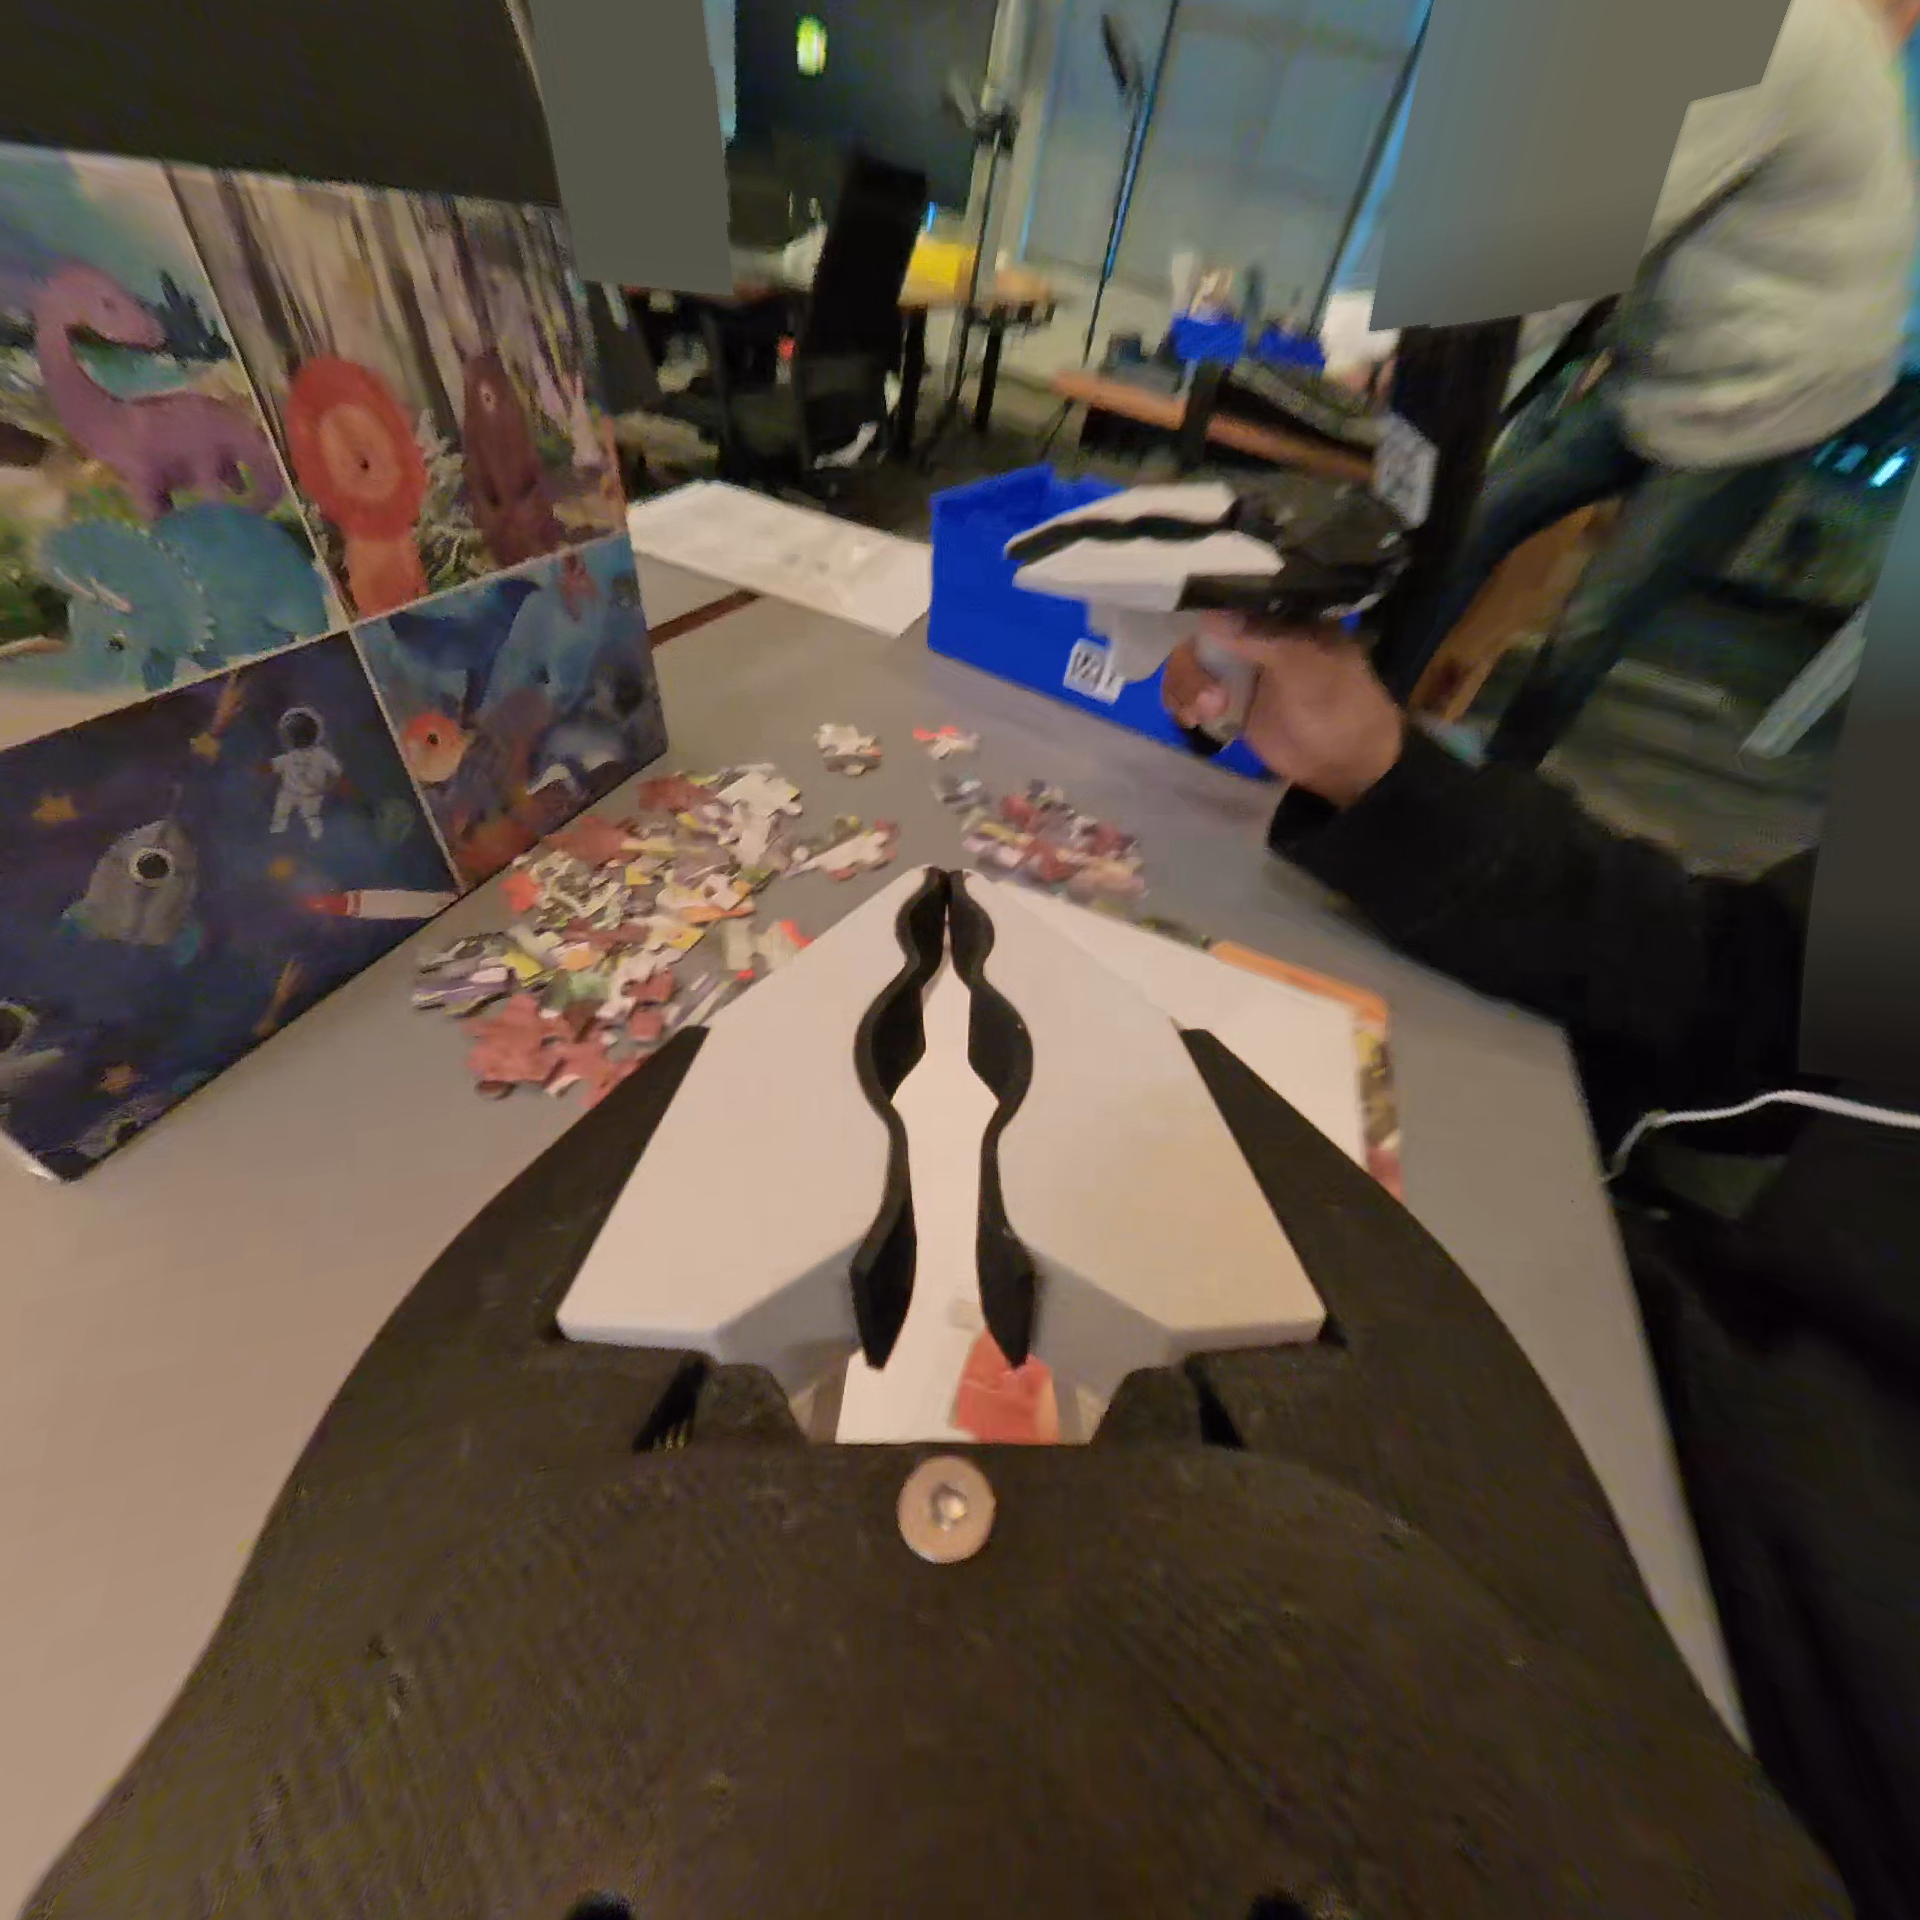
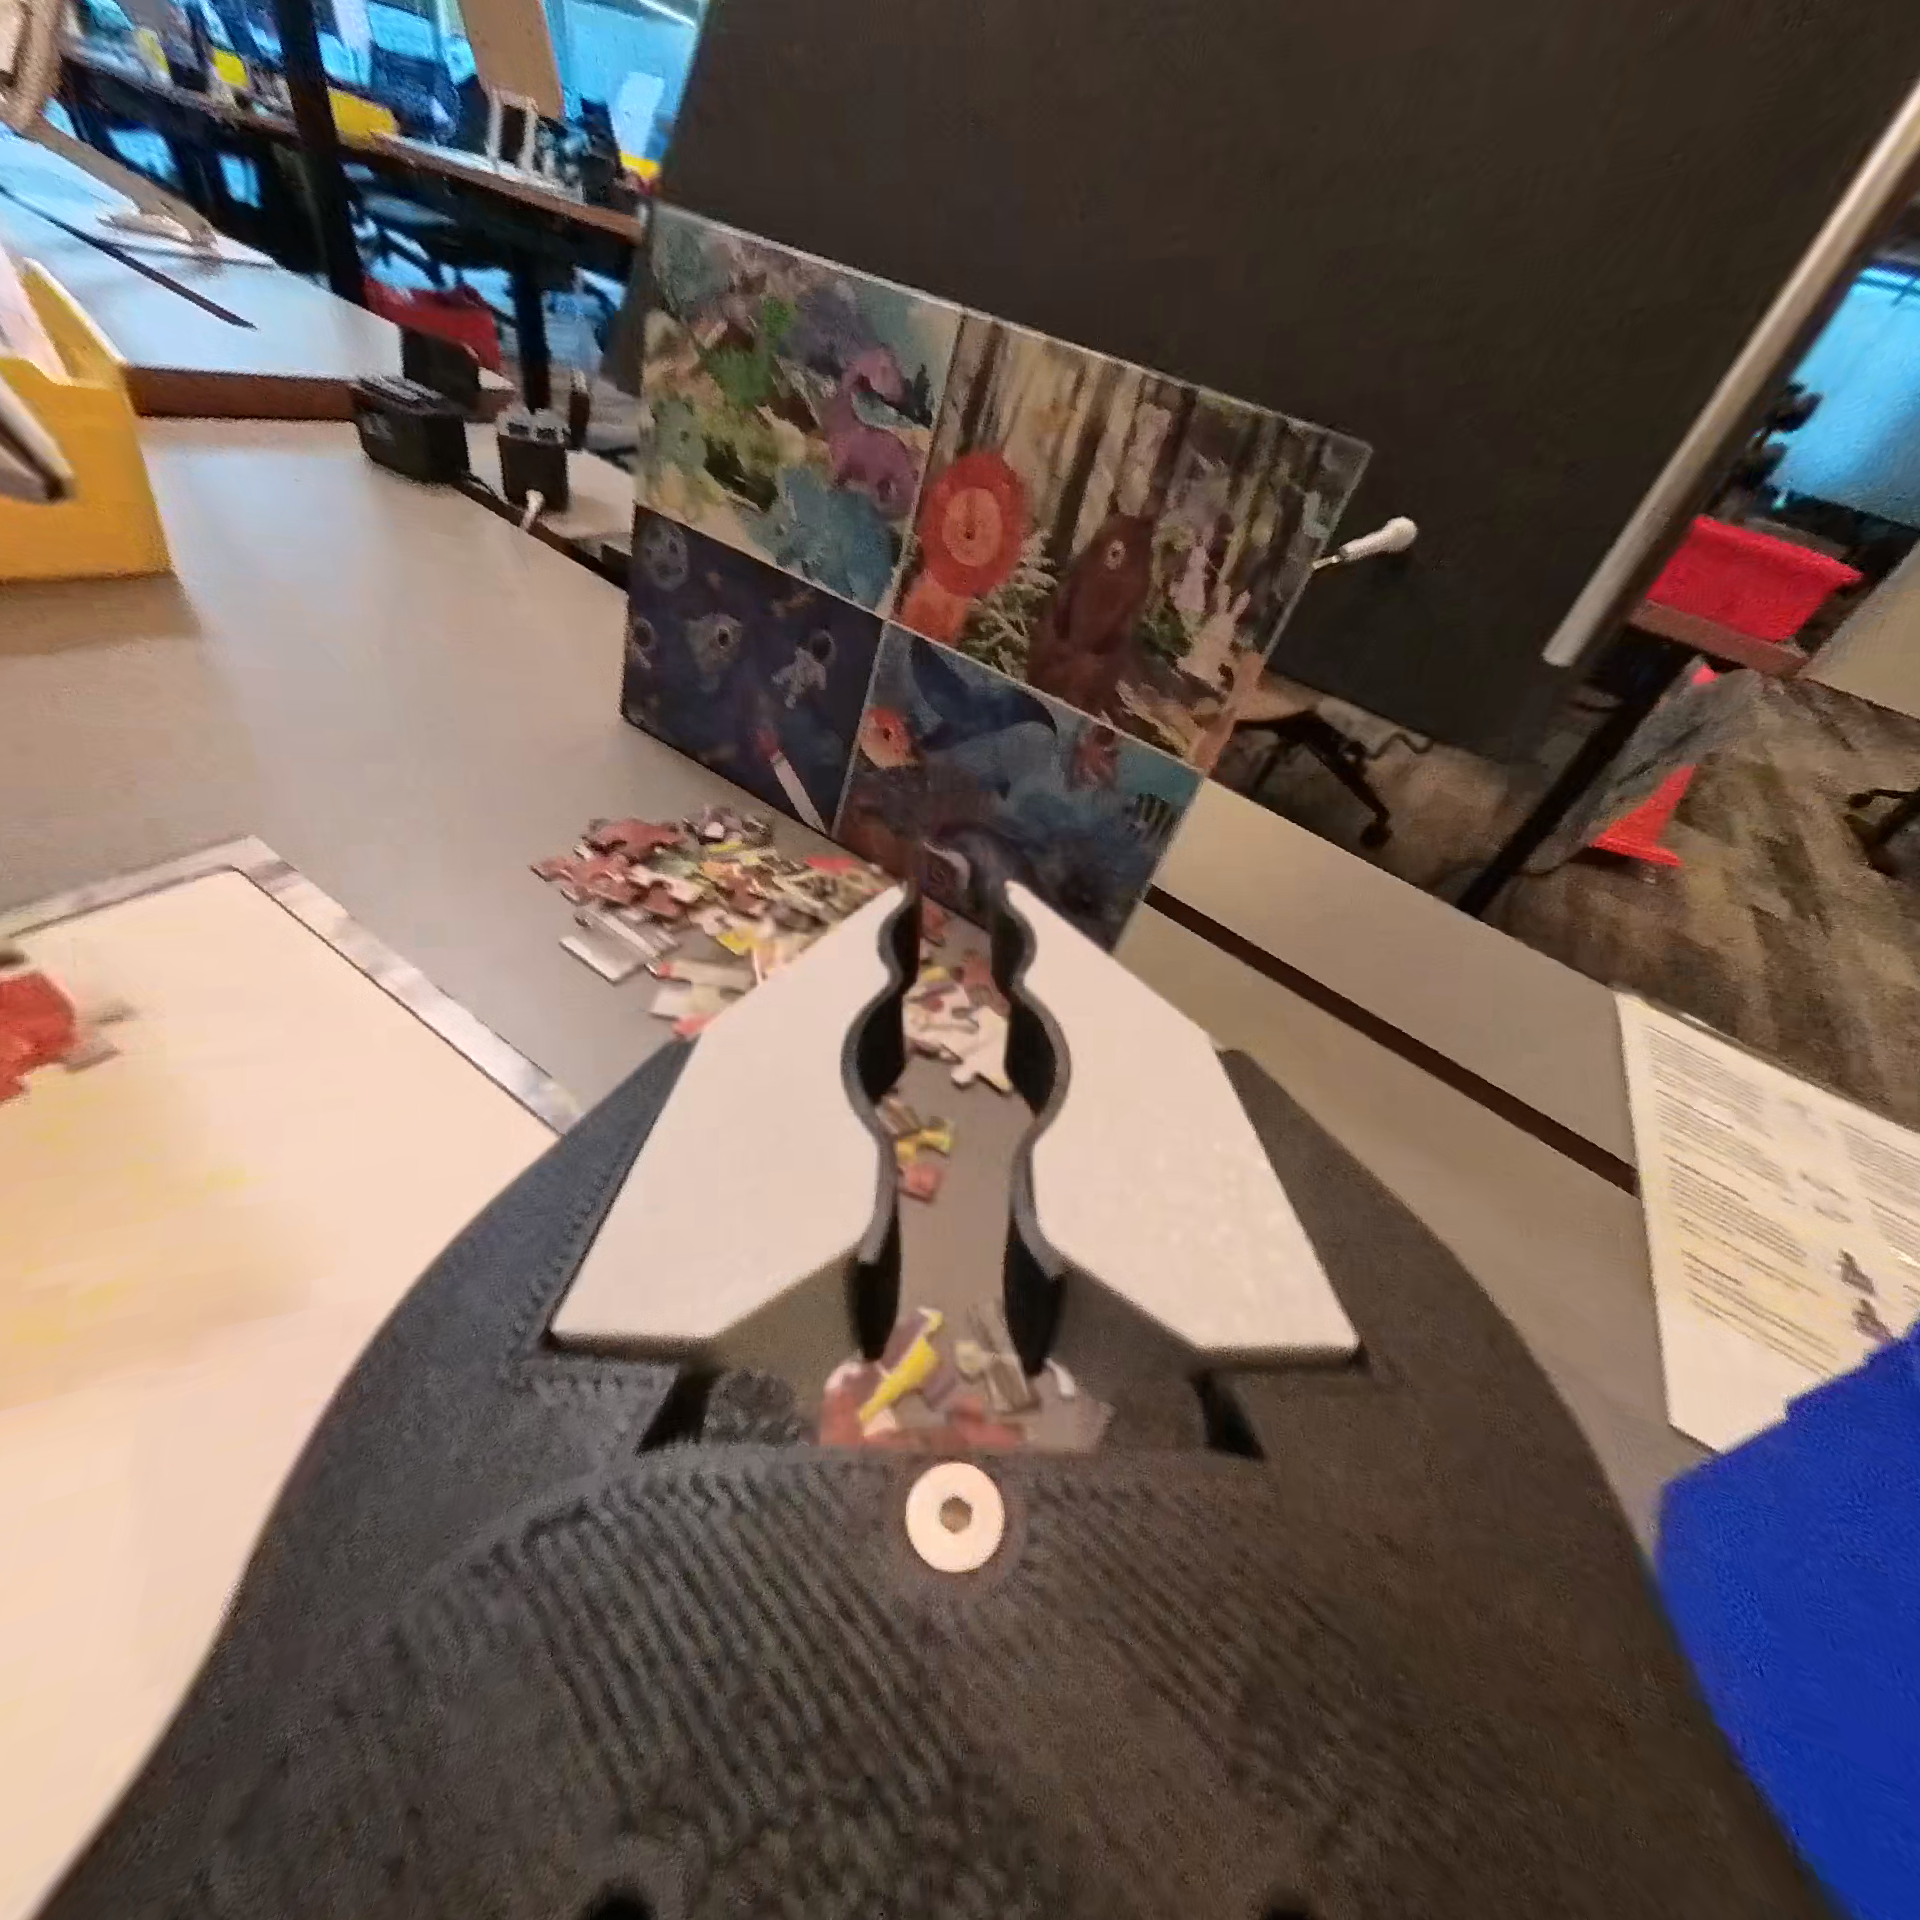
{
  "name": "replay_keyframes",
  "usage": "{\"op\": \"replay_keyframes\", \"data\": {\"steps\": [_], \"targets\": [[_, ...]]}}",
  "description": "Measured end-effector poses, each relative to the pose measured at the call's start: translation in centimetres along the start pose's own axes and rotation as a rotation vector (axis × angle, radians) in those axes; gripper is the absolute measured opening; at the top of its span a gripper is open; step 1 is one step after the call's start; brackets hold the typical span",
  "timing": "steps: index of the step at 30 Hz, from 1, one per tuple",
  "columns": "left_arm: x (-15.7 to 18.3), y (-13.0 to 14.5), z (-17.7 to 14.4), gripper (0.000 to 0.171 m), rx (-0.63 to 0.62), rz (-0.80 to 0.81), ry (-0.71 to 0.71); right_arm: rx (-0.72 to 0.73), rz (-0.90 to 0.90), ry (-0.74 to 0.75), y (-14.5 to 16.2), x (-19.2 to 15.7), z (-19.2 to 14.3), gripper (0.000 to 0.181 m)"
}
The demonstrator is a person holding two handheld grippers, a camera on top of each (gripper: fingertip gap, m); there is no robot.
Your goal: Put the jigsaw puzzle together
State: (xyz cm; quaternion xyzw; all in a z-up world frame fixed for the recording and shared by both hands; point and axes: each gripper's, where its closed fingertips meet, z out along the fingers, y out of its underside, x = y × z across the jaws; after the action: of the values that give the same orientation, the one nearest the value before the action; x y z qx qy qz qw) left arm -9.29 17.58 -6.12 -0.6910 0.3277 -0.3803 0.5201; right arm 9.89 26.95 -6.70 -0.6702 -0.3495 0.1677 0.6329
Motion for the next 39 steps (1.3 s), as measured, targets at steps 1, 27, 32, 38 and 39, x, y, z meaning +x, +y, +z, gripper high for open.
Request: {"op": "replay_keyframes", "data": {"steps": [1, 27, 32, 38, 39], "targets": [[-0.6, 0.7, 0.7, 0.000, -0.047, 0.022, -0.012, -0.019, -0.022, 0.012, 0.8, 0.5, -0.1, 0.012], [-2.1, 8.3, 1.1, 0.000, -0.189, -0.086, -0.003, -0.265, 0.126, 0.277, 7.6, 7.5, -1.7, 0.036], [-1.7, 8.2, 1.2, 0.000, -0.189, -0.073, 0.003, -0.360, 0.268, 0.245, 10.9, 7.5, -1.1, 0.049], [-1.3, 8.1, 1.2, 0.000, -0.199, -0.040, -0.002, -0.339, 0.353, 0.169, 11.2, 6.6, -0.5, 0.054], [-1.2, 8.2, 1.3, 0.000, -0.202, -0.036, -0.002, -0.336, 0.350, 0.162, 11.1, 6.4, -0.4, 0.054]]}}
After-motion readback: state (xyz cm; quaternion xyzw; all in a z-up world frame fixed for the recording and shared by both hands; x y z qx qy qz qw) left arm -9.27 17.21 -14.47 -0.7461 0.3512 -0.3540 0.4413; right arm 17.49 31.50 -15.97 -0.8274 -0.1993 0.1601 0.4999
